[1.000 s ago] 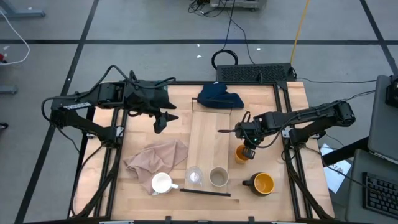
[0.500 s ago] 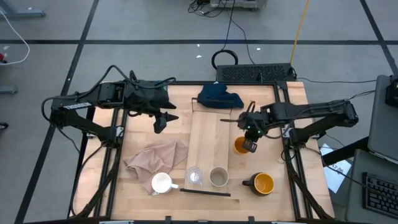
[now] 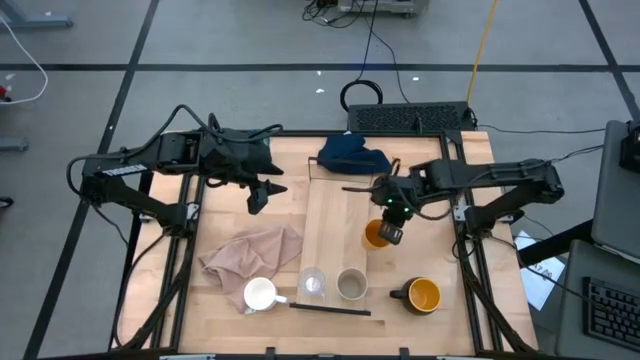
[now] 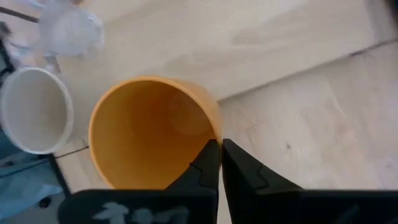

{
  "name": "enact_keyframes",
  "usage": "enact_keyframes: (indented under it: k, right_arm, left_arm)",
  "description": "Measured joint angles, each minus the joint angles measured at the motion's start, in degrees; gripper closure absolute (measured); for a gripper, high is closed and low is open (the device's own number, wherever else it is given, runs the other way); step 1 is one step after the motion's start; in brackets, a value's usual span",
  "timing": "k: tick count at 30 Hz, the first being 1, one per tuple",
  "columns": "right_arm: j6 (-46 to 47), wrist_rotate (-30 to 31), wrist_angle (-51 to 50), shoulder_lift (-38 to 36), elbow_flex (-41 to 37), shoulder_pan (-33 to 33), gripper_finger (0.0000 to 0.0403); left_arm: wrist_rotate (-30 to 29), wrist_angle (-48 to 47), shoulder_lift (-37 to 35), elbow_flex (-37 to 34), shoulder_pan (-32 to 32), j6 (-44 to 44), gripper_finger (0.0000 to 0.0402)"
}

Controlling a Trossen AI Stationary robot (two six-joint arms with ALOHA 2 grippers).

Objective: Stack small to large cups/mugs on shelf
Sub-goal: Put the yellow cup on the shelf aligned with the white cup

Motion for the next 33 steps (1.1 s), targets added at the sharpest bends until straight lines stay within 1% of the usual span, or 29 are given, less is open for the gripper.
enact_keyframes:
  k: [7, 14, 19, 24, 33]
  right_arm:
    - [-2.81, -1.56, -5.13, 7.88, 8.02, 0.02, 0.0403]
    - [-3.04, -1.74, -5.56, 11.52, 12.29, 0.02, 0.0403]
    - [-2.52, -3.20, -5.56, 13.66, 13.97, 0.37, 0.0403]
    - [-2.86, -3.29, -5.58, 15.64, 14.03, 1.29, 0.0403]
    - [-3.00, -3.25, -4.17, 16.45, 14.03, 1.68, 0.0403]
  left_arm:
    - [0.00, -0.02, 0.00, 0.00, -0.02, -0.07, 0.0178]
    - [0.00, -0.05, 0.00, 0.00, 0.00, -0.13, 0.0178]
    - [0.00, -0.07, 0.00, 0.00, -0.01, -0.13, 0.0178]
    - [0.00, -0.07, 0.00, 0.00, 0.00, -0.11, 0.0178]
    - [0.00, -0.07, 0.00, 0.00, -0.01, -0.11, 0.0178]
